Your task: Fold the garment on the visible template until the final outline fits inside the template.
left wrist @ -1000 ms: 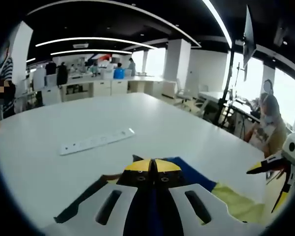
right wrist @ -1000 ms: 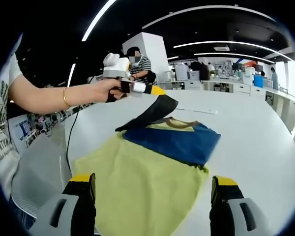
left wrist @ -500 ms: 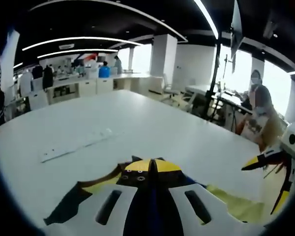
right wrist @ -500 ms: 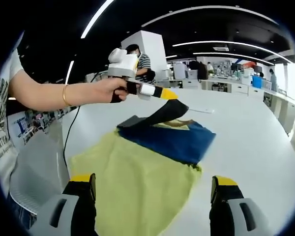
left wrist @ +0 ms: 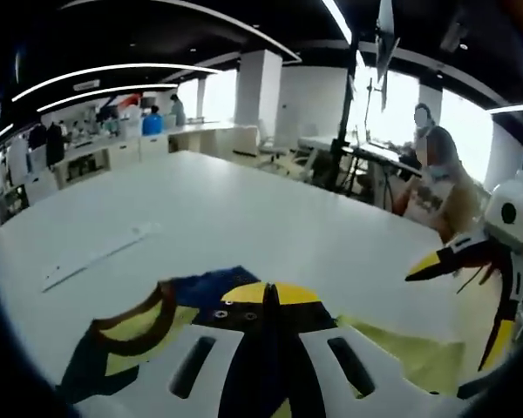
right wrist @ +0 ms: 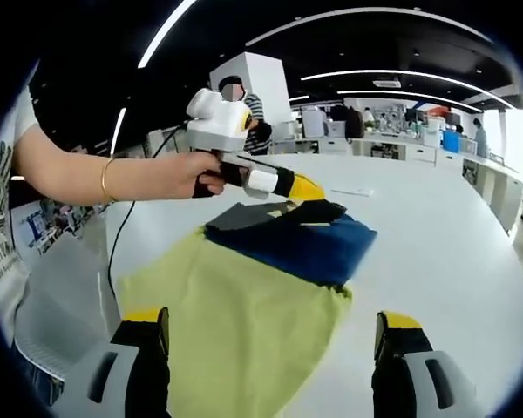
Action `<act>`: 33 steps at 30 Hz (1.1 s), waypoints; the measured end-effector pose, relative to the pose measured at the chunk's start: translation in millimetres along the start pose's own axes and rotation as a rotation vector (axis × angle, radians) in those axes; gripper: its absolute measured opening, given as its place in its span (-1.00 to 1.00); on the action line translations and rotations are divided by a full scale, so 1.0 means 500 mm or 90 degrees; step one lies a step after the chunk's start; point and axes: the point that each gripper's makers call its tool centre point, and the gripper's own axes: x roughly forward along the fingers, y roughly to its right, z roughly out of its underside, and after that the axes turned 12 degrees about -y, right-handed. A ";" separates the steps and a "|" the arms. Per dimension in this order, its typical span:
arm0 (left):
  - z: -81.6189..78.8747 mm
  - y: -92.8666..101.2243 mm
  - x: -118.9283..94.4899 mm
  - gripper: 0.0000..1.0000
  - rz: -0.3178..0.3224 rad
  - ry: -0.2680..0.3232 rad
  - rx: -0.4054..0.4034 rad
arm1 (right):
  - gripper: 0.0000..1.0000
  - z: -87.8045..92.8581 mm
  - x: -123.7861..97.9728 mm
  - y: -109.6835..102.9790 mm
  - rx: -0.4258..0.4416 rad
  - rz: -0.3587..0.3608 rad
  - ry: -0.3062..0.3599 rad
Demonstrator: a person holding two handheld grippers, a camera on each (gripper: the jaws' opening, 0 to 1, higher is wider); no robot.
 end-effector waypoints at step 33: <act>0.053 0.052 0.027 0.05 0.004 0.008 0.054 | 0.95 -0.003 -0.003 0.003 0.011 0.001 0.011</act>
